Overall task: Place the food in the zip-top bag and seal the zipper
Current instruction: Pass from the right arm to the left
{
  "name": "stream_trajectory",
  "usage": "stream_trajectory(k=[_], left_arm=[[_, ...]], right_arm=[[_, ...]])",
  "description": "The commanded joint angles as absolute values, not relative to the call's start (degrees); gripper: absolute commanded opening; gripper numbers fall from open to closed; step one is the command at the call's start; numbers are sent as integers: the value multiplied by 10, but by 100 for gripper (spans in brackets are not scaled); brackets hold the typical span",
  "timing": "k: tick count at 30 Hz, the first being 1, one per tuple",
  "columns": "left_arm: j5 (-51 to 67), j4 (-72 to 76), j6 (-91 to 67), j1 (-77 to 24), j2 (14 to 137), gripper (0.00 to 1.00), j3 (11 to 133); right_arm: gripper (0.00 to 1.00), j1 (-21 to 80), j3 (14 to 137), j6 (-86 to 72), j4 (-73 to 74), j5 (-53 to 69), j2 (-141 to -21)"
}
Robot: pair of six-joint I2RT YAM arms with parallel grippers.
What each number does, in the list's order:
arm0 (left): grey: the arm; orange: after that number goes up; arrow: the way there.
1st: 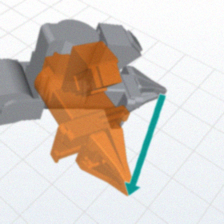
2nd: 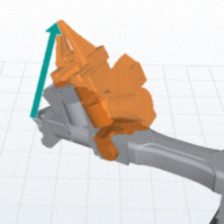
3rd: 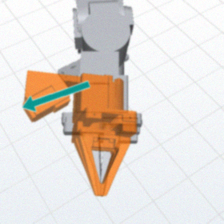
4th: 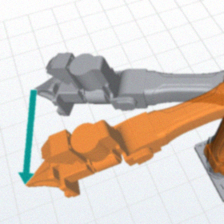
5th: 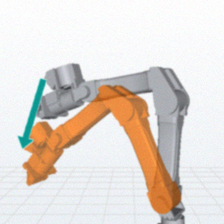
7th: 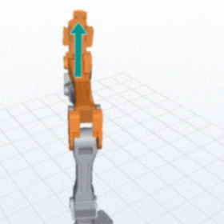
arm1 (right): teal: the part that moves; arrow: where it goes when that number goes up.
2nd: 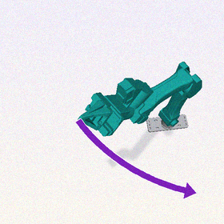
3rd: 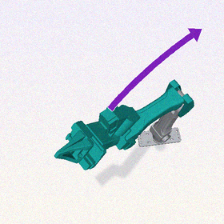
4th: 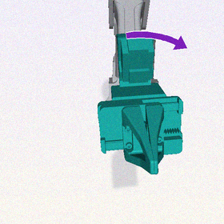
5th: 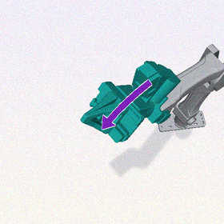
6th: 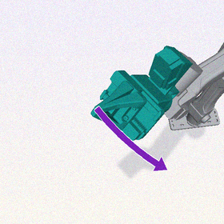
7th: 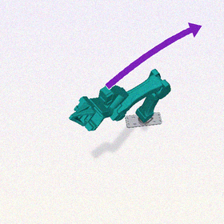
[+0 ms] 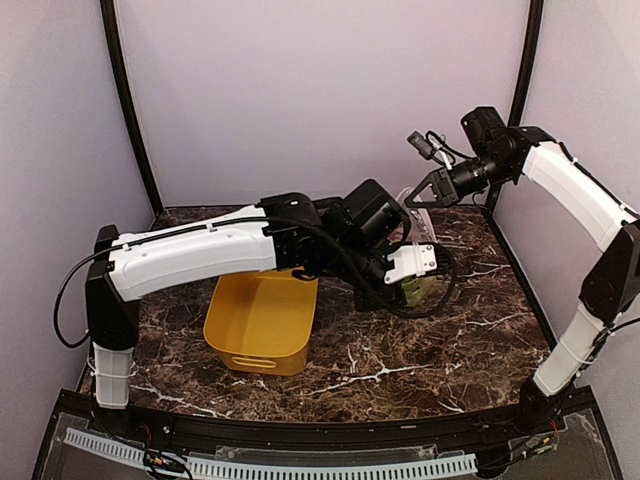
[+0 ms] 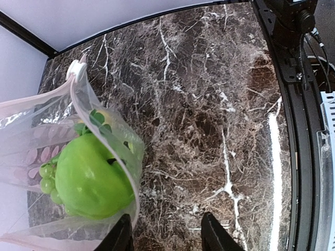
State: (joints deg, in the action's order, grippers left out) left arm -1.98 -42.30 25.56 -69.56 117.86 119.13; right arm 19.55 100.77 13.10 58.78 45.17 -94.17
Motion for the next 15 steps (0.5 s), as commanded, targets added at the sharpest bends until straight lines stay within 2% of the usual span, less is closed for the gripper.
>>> stream_trajectory(k=[1, 8, 15], left_arm=[[-94, -450, 295, -704, 1180, 43, 1207], [-194, -407, 347, -730, 1195, 44, 1180], [-189, -402, 364, -731, 1214, 41, 1181]], right_arm=[[0, 203, 999, 139, 582, 458, -943], [0, 207, 999, 140, 583, 461, -943], [0, 208, 991, 142, 583, 459, -938]])
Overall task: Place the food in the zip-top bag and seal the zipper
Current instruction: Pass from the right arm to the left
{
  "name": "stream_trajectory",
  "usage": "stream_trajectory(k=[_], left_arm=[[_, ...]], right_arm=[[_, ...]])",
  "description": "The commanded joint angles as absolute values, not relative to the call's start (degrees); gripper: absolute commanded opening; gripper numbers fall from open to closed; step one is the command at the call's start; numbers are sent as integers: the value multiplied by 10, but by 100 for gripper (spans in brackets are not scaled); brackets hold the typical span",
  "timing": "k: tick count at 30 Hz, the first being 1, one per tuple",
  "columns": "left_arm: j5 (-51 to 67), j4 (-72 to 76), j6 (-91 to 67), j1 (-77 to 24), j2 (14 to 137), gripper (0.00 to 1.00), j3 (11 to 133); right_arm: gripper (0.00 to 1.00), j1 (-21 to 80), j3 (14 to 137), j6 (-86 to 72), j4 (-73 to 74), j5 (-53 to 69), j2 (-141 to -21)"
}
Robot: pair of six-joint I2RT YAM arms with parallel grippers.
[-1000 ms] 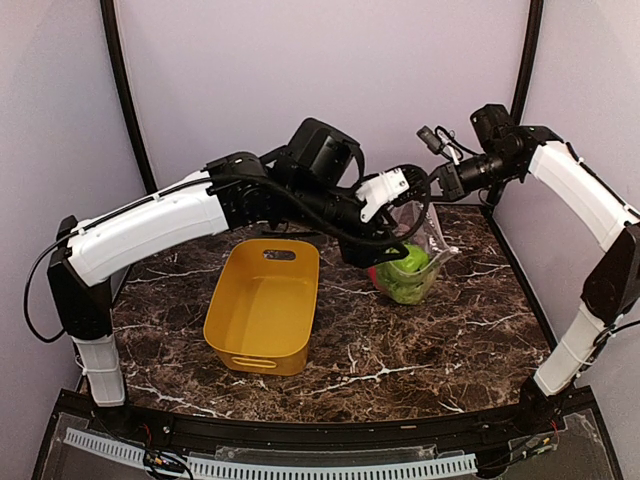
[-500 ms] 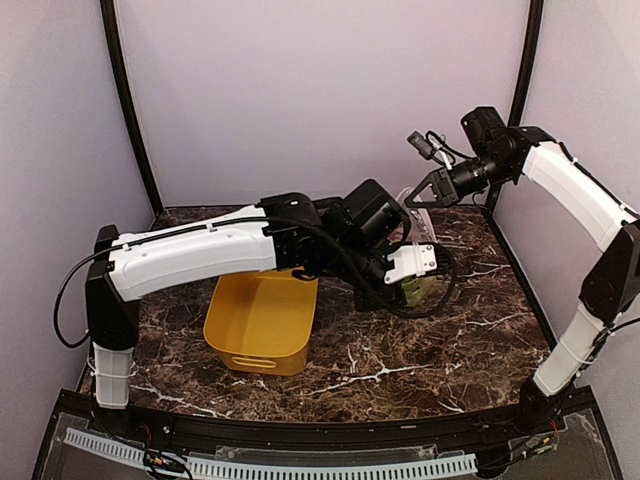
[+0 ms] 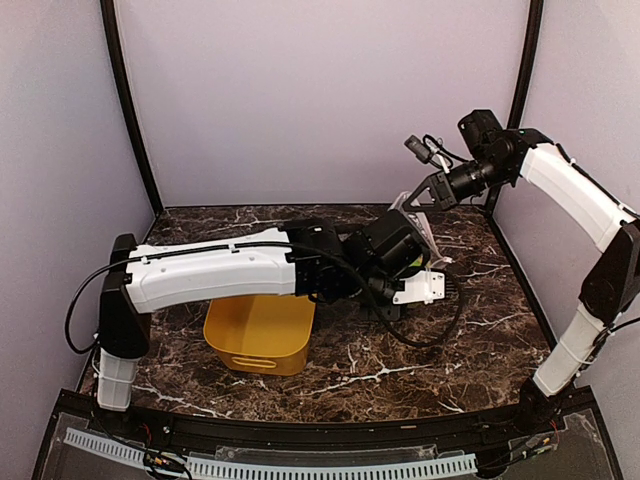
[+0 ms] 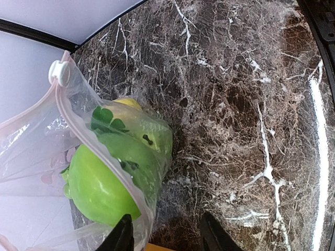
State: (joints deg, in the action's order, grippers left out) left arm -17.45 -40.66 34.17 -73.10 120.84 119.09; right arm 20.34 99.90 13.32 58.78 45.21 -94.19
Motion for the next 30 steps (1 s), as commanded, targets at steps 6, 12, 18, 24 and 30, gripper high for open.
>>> stream_trajectory(k=[6, 12, 18, 24, 30], left_arm=[[-217, -403, 378, -732, 1226, 34, 1187], [-255, -401, 400, -732, 1231, 6, 1203], [-274, -407, 404, -732, 1231, 1, 1266], [-292, -416, 366, -729, 1213, 1, 1324], [-273, -392, 286, -708, 1208, 1, 1247]], right_arm=[[0, 208, 994, 142, 585, 461, -939], [0, 208, 1004, 144, 592, 467, -946], [20, 202, 1113, 180, 672, 455, -972], [48, 101, 1218, 181, 692, 485, -965], [50, 49, 1108, 195, 682, 579, -943]])
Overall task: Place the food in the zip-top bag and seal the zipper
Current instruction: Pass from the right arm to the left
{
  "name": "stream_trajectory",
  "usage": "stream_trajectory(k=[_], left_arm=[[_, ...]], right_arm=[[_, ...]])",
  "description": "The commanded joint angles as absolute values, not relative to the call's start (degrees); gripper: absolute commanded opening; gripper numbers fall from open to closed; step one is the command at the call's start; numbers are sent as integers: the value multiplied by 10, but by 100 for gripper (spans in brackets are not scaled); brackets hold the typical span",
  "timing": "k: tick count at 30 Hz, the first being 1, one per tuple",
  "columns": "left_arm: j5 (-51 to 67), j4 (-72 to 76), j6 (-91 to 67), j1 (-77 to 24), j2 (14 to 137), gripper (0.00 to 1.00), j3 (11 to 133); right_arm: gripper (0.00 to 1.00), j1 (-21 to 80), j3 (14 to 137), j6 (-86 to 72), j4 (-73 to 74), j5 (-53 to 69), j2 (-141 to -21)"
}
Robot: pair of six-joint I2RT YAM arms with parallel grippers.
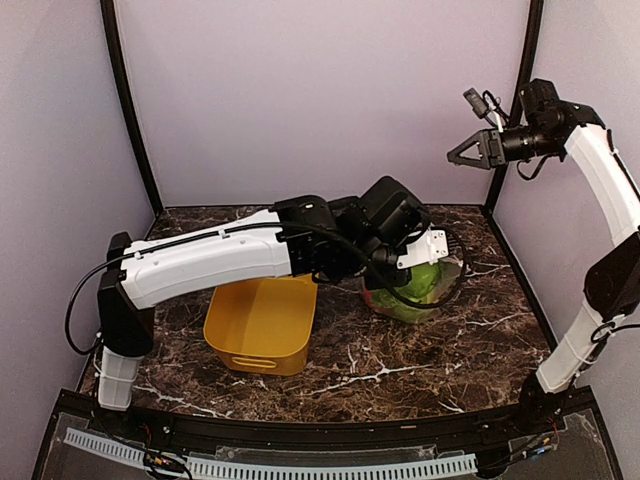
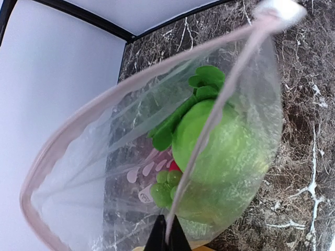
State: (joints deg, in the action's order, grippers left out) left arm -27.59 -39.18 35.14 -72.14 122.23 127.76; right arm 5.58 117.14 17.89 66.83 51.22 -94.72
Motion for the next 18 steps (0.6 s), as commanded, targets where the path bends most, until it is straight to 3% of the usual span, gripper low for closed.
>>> stream_trajectory(k=[1, 18], left_arm=[[-266, -396, 268, -707, 1206, 1, 1258], [-171, -377, 91, -658, 1177, 1, 1323]], right_arm=[[50, 47, 1094, 203, 683, 581, -936], [45, 40, 865, 384, 711, 609, -733]])
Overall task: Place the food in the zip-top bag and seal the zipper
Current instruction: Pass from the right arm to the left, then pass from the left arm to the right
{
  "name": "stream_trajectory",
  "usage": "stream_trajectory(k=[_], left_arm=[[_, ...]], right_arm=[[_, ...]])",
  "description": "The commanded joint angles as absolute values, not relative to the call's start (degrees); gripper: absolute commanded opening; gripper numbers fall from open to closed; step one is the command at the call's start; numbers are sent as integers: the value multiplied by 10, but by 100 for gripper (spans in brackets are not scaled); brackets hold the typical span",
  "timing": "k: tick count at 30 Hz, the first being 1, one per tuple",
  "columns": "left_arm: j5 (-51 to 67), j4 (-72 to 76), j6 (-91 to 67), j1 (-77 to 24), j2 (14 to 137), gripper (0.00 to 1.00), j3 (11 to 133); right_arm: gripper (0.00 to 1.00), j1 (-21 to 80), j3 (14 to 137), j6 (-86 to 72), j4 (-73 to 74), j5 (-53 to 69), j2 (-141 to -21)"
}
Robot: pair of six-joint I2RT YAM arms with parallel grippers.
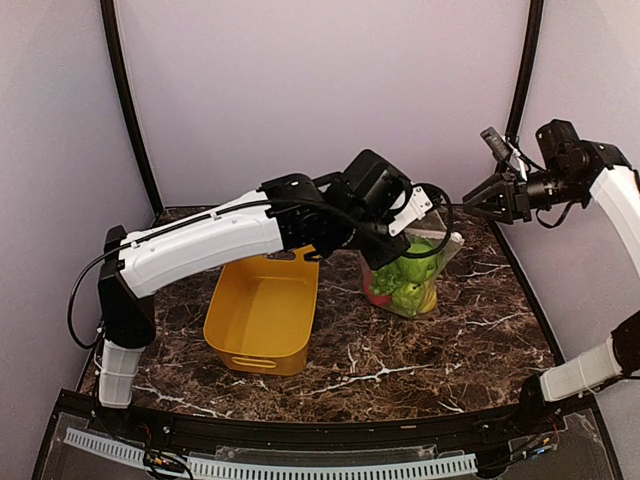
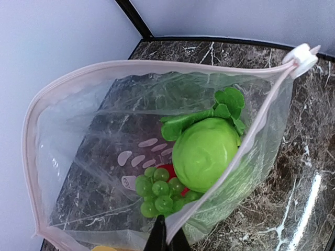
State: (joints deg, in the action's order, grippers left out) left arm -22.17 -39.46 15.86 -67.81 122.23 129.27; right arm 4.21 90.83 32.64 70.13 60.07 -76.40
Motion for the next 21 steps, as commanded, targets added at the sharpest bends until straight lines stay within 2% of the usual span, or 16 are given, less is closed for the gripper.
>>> stream_trajectory(k=[1, 8, 16, 21], left_arm=[[-161, -372, 74, -656, 1175, 1, 1323], [-123, -355, 48, -647, 1172, 1, 1314], [-118, -347, 40, -647, 1172, 1, 1307], [-116, -344, 38, -646, 1173, 1, 1307]], right_arm=[[46, 40, 851, 392, 707, 611, -722], [50, 44, 777, 376, 651, 590, -688], [42, 71, 750, 327, 577, 584, -686], [37, 109, 740, 310, 550, 533, -682]])
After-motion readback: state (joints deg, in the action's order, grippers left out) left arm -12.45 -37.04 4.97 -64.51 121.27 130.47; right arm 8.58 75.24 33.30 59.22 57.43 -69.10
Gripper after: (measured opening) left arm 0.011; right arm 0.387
